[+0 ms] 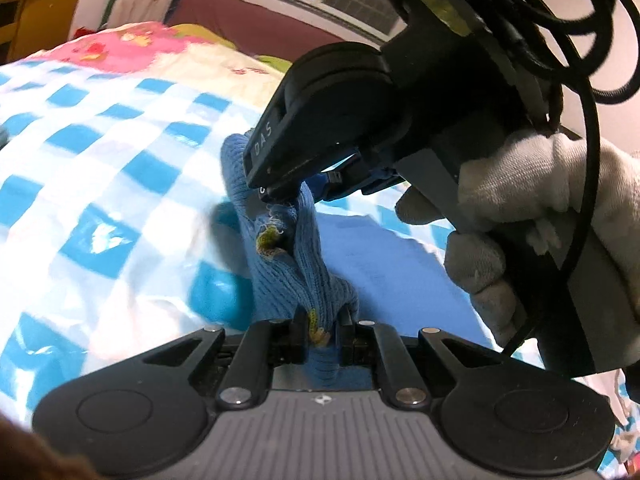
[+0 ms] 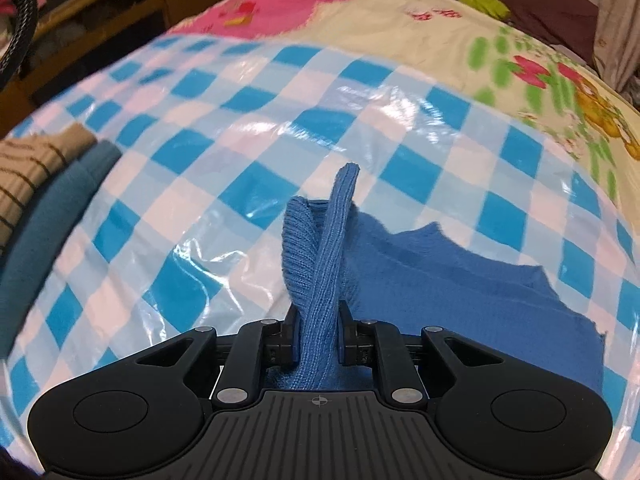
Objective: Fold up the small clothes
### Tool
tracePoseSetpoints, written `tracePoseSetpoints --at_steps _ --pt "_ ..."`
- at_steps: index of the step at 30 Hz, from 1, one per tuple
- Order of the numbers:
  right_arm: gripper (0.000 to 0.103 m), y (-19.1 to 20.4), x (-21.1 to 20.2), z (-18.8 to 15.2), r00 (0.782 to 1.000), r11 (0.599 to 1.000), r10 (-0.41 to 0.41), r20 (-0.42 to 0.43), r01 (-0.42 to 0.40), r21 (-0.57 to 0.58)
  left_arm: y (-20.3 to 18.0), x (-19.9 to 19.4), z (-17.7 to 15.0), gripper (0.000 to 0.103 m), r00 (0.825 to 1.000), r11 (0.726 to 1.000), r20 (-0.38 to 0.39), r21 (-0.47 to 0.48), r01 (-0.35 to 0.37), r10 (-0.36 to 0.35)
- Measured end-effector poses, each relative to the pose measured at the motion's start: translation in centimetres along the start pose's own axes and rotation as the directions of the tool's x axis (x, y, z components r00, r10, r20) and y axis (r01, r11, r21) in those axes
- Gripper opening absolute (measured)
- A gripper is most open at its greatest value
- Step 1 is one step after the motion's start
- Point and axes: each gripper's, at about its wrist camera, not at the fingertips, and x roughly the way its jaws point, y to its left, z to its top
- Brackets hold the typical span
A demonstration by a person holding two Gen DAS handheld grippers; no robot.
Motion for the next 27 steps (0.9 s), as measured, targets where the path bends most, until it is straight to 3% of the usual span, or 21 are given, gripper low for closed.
tracePoseSetpoints --at_steps 8,16,27 --pt "0.015 -6.5 -3.2 -2.2 0.998 0.994 0.013 0.068 -0.02 0.106 -5.1 1.8 0.4 0.016 0.999 0.995 -0.028 0.091 0.038 -0.036" --pt "0.015 -14.1 -4.5 -6.0 0.995 0.967 0.013 0.1 -0.038 0.253 -10.2 5.2 -0.7 0.016 0.993 0.977 -0.102 0.196 0.084 -0.065" --pt "0.015 -20.3 -3.6 -11.8 0.996 0.923 -0.022 0.084 -0.012 0.385 -13.6 9.7 -3.2 0.016 0.977 0.949 -0.21 0.301 0.097 -0.033"
